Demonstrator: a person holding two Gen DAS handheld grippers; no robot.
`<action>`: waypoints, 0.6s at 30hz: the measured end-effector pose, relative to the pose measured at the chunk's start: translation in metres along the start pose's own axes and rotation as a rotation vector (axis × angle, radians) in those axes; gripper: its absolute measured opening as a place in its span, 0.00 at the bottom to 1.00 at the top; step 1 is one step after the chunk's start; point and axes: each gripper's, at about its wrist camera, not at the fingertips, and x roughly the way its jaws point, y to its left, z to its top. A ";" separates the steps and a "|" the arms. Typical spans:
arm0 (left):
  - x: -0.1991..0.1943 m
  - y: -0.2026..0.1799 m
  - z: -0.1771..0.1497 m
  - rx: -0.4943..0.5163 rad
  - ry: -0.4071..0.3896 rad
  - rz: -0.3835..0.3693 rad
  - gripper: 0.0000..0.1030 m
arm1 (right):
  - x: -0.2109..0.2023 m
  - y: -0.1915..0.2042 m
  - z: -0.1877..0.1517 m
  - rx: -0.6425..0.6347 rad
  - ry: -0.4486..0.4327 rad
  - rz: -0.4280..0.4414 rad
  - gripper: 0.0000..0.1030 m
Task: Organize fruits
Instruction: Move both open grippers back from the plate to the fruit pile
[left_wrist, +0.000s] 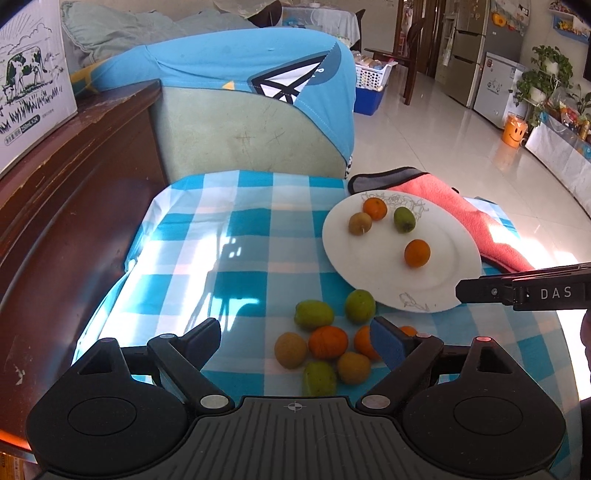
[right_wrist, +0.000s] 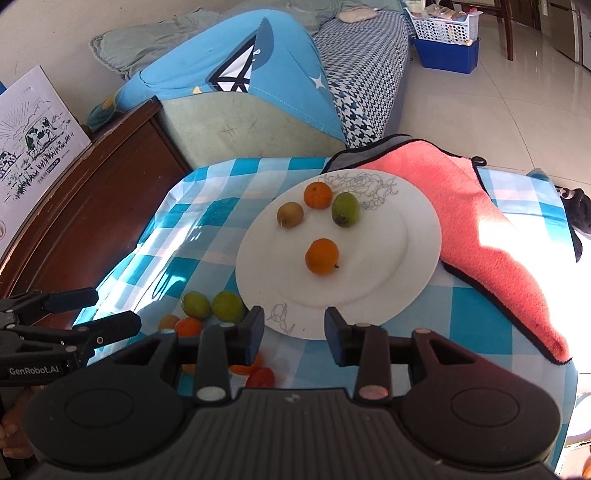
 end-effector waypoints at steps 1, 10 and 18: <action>-0.001 0.002 -0.005 -0.009 0.011 -0.004 0.87 | -0.001 0.001 -0.002 -0.002 0.000 0.004 0.37; -0.002 0.000 -0.039 0.022 0.068 -0.043 0.87 | -0.006 0.015 -0.028 -0.062 0.035 0.045 0.37; 0.005 -0.009 -0.052 0.077 0.095 -0.051 0.86 | 0.004 0.022 -0.041 -0.104 0.084 0.049 0.37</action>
